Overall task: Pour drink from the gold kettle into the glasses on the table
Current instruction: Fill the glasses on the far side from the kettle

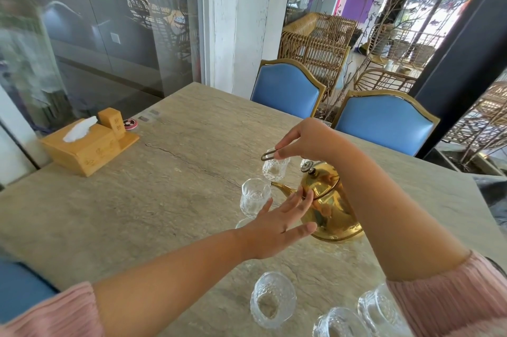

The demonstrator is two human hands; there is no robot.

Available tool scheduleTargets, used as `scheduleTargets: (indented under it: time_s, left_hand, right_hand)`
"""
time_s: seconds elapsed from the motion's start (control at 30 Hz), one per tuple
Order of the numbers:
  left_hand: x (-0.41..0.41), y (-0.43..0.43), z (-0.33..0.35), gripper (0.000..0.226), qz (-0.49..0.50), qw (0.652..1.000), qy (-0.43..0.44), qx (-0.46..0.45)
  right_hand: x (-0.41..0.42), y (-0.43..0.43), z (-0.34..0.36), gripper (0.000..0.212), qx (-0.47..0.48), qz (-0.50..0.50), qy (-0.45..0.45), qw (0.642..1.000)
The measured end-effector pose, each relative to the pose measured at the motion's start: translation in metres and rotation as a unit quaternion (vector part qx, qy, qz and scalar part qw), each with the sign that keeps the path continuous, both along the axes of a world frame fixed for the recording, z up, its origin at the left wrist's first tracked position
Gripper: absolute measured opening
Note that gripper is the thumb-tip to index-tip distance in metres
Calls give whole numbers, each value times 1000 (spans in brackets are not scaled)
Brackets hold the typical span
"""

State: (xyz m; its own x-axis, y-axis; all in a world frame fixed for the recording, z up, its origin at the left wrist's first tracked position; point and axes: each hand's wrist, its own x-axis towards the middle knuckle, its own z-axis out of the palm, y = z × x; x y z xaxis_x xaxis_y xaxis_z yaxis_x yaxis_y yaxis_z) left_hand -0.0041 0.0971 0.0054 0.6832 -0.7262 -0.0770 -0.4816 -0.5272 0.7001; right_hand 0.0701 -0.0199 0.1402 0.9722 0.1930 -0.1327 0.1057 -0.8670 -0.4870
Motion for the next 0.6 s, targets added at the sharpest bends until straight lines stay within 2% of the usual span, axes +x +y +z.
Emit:
scheduleTargets:
  time_s: [0.6]
  left_hand:
    - [-3,-2,3,62,4,1000,-2,10]
  right_hand:
    - [-4,-2,-1,22,-1,1,-2,1000]
